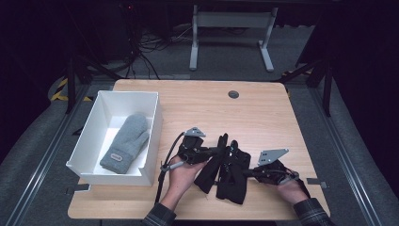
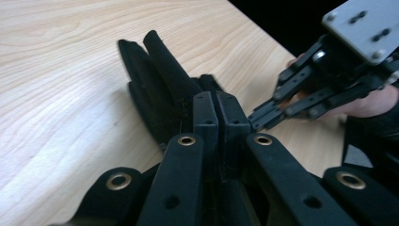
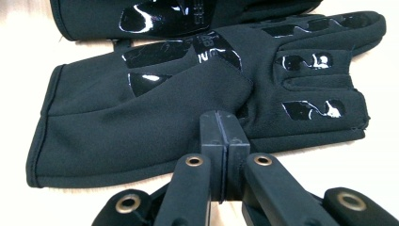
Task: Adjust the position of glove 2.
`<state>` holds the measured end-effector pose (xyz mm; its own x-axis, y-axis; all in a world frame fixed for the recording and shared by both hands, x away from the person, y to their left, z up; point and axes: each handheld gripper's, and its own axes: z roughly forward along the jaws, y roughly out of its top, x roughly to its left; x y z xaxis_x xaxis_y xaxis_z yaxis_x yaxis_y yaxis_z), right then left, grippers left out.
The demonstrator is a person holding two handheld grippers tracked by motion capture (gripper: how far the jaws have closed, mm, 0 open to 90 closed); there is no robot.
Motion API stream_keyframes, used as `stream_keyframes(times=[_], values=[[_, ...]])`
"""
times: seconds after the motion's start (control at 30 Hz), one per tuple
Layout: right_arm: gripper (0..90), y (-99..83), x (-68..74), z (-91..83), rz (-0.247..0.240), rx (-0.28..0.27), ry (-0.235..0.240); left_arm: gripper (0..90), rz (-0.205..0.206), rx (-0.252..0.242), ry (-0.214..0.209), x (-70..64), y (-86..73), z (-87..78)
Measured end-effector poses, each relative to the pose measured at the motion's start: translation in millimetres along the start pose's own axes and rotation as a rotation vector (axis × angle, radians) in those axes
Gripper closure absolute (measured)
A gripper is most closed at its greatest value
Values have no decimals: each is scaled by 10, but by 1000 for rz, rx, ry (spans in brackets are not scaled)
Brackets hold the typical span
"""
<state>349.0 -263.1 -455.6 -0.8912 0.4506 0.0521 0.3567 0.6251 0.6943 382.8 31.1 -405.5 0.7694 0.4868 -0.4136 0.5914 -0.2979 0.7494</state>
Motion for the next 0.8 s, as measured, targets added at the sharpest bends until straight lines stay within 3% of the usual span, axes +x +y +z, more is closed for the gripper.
stream_keyframes(times=[0.33,0.8], values=[[900,92,39,134,-5,-10,26,884,-2,11,-37,-88,26,166],[900,271,95,318,-38,-2,27,884,-3,63,-35,-79,-56,381]])
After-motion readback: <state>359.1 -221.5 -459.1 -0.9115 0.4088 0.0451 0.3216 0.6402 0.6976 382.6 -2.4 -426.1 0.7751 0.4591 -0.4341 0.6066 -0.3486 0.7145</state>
